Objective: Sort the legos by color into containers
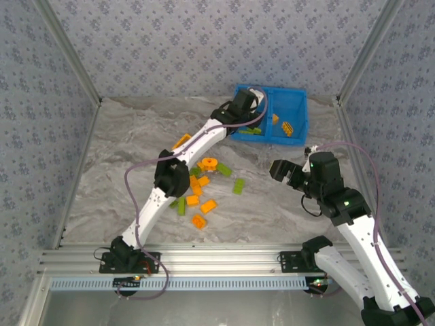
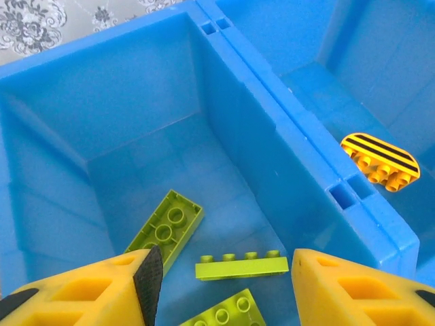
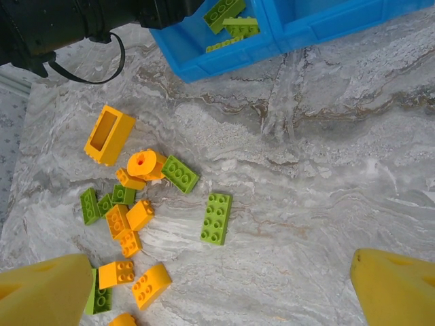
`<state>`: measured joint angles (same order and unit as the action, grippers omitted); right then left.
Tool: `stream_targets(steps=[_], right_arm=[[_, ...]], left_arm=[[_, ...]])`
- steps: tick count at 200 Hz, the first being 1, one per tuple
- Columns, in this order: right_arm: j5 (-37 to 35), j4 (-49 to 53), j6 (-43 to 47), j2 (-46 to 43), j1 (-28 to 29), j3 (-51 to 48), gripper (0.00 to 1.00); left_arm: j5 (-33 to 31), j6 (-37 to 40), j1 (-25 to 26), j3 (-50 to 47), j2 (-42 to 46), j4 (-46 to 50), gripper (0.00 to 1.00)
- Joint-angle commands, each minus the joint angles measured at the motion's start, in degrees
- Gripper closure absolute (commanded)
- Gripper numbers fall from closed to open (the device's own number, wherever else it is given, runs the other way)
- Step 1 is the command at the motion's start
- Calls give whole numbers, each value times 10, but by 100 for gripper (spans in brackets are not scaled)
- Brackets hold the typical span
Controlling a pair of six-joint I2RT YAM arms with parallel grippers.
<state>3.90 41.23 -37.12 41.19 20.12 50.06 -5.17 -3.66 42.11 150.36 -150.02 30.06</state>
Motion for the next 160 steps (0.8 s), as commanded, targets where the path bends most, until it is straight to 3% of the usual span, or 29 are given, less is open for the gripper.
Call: stream_targets(steps=[1,28,77,103,160], right_arm=[[-3,7,-8,-2,-3,-6,0],[3,4,-9,6,-1,-9,0],[-13,4,-27,80,74,-8,0],[-32,-16,-38,167,132,0,1],[-82,-47,-71,399,199,72,14]], left_arm=[[17,-28,4,-2,94,24,46],[28,-43,6,-107,204,5,46],[30,-67,8,-483,484,-133,42],[73,-41,9,-636,612,-142,29],[56,-45,18,-841,827,-56,4]])
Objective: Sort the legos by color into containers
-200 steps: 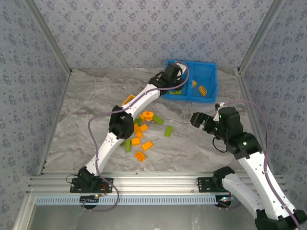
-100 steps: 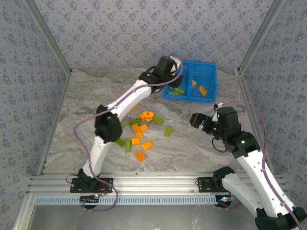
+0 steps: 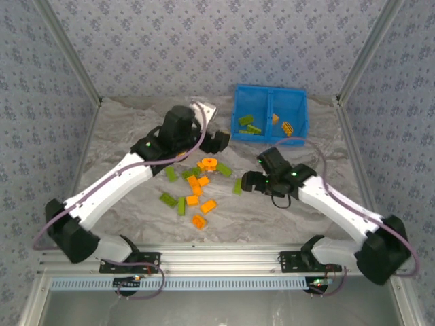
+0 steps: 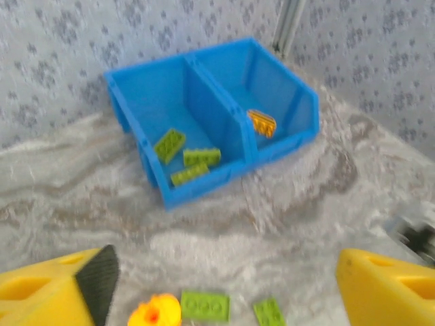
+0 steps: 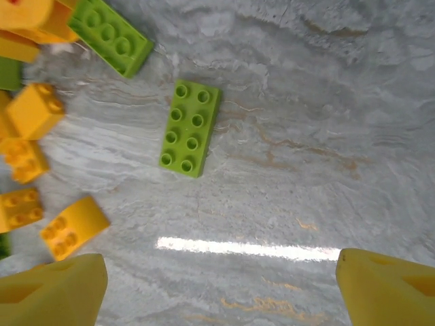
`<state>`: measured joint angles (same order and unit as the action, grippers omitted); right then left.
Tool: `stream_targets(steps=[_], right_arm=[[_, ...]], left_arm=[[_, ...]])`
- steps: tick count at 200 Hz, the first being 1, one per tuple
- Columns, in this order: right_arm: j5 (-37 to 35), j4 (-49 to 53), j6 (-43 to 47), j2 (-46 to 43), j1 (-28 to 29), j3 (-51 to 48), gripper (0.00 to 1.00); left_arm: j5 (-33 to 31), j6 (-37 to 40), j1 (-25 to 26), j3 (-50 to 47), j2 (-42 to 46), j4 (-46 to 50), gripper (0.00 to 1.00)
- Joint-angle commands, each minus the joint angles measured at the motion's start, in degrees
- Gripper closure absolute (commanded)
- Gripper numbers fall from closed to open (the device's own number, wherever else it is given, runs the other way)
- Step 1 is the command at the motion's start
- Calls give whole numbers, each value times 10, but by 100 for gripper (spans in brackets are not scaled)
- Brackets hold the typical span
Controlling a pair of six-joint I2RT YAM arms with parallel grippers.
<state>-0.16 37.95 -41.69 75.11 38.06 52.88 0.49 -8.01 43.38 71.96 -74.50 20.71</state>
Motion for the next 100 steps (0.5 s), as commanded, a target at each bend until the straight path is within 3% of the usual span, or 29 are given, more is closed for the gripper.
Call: stream_targets(steps=[1,62,100], right_arm=[[-42,-14,-25,63,20,46,14],[-97,-21,-49,226,43,120,24],[-73,-17,-49,303,50,150,33]], left_arm=[[-2,-3,6,-60,76,38,4],[-24,-84,15,-248,189,4,1],[-33,-130,19,-305,210,-43,1]])
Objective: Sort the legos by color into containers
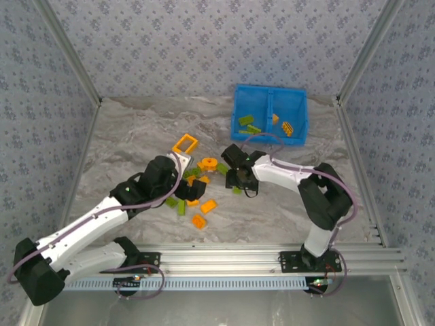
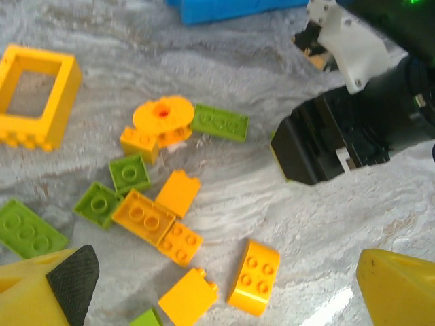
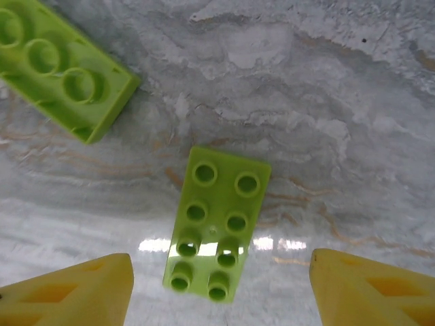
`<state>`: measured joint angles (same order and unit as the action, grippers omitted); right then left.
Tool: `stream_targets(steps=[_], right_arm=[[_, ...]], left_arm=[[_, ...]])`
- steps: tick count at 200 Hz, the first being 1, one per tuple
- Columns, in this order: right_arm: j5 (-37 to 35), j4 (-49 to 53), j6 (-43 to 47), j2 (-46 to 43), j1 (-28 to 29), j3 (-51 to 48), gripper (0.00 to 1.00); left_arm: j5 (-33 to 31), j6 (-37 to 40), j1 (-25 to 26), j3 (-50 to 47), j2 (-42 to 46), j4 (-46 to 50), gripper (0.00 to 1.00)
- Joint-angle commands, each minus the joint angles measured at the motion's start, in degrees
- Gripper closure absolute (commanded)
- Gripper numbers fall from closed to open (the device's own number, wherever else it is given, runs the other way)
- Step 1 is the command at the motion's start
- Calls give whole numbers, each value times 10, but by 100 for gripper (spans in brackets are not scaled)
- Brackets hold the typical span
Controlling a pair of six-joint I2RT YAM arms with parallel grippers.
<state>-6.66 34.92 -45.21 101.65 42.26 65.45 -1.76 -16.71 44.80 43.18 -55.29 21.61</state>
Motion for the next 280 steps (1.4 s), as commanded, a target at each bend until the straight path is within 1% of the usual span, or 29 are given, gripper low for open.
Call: stream_targets(steps=[1,4,14,23,29,41,69,85,98,112,123,131,134,142,148,171,189,203,218,246,255,261,280], right_arm=[[-8,14,-14,38,8,24,33],[-9,15,-14,43,10,24,34],[-14,18,-18,53,14,23,45],[-21,22,-25,60,16,23,49],[-25,25,-29,60,17,23,55],[-29,25,-37,57,17,13,61],[-33,14,-54,9,12,-22,67],[-52,10,-52,-51,10,-37,71],[-78,8,-40,-109,10,-43,71],[-115,8,-16,-164,10,-37,71],[-147,-1,19,-193,9,-28,71],[-167,-2,49,-203,7,-16,72],[-172,-18,65,-204,3,-7,72],[-175,-24,86,-201,-8,11,73],[-171,-30,117,-190,-20,24,73],[-139,-47,175,-129,-78,118,75],[-102,-47,207,-47,-120,197,75],[-76,-38,218,16,-145,263,73],[-67,-21,224,86,-166,337,73],[-75,-8,234,201,-196,456,73],[-71,-7,235,234,-206,494,73],[-66,14,233,259,-213,524,72],[-50,33,230,320,-231,600,70]], left_arm=[[-10,-44,5,-17,18,-52,1],[-12,-45,5,-19,18,-55,1],[-17,-47,6,-22,16,-59,1],[-22,-47,6,-21,14,-60,1],[-23,-48,6,-18,12,-59,1],[-22,-44,7,-14,8,-59,1],[-22,-38,8,-3,-1,-55,1],[-22,-37,8,0,-5,-55,1],[-20,-40,11,2,-8,-58,1],[-17,-42,13,4,-9,-63,1],[-16,-43,15,5,-11,-68,1],[-16,-43,17,8,-13,-71,1],[-15,-43,17,8,-14,-73,1],[-15,-42,19,12,-17,-73,1],[-14,-42,19,14,-20,-73,1],[-13,-40,25,27,-31,-58,1],[-10,-38,25,43,-44,-27,1],[-5,-38,27,59,-59,5,1],[-1,-39,35,66,-67,21,1],[-9,-43,52,63,-61,26,1],[-14,-45,54,63,-58,30,1],[-16,-46,54,64,-55,32,1],[-20,-43,56,68,-50,37,1]])
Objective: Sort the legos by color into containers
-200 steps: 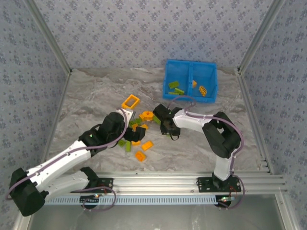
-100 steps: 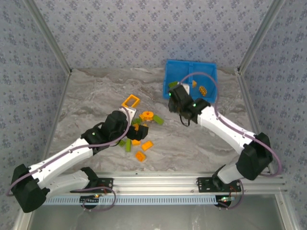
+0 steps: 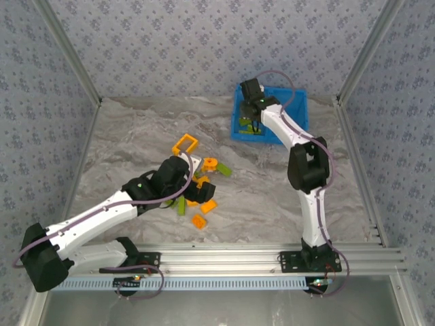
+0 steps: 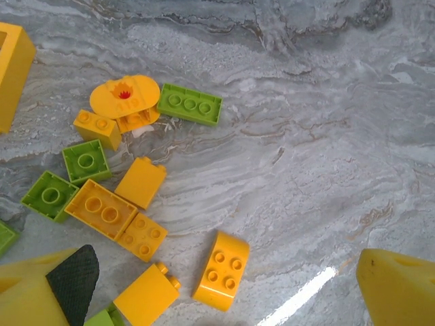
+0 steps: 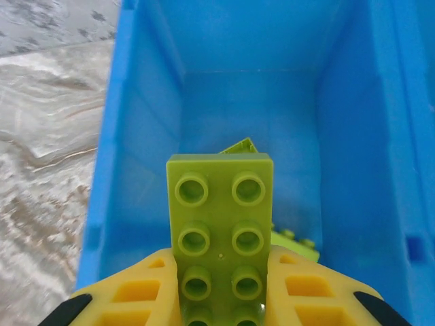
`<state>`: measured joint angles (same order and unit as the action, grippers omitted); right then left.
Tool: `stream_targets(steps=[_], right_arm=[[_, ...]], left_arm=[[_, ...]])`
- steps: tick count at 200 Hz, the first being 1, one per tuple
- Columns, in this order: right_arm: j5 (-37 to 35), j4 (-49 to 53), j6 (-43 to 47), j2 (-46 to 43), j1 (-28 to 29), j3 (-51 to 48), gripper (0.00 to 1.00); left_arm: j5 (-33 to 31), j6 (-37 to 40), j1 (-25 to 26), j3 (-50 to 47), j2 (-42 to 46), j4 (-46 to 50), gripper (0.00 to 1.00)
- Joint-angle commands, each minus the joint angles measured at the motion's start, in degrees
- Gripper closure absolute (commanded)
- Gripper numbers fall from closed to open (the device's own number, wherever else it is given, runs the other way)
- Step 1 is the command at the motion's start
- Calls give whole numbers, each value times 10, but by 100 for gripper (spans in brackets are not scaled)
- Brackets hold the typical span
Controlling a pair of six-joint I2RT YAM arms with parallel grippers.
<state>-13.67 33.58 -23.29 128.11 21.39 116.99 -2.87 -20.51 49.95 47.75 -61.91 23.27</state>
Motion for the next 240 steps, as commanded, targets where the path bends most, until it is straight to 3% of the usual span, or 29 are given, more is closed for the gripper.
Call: stream_targets(steps=[1,42,78,92,111,130,151,189,215,240], right_arm=[[22,48,11,58,-23,87,69],[47,101,37,160,-34,270,50],[62,127,36,140,-35,307,49],[72,136,35,101,-33,291,49],[75,108,38,10,-23,188,49],[76,23,41,-123,-5,18,46],[57,-40,55,-247,23,-127,30],[6,-25,54,-432,57,-278,1],[8,0,26,-555,60,-370,0],[6,6,3,-667,61,-451,0]], left_arm=[[-9,-5,4,23,16,21,1],[-26,-6,3,57,4,48,1],[-32,-58,3,64,-11,30,1],[-85,-127,3,70,-24,37,1],[-165,-267,3,84,-56,53,1],[-171,-362,4,110,-108,54,5],[-173,-446,16,177,-196,87,8],[-141,-556,31,321,-363,142,1],[-120,-632,32,373,-450,143,2],[-139,-649,30,435,-518,182,4]])
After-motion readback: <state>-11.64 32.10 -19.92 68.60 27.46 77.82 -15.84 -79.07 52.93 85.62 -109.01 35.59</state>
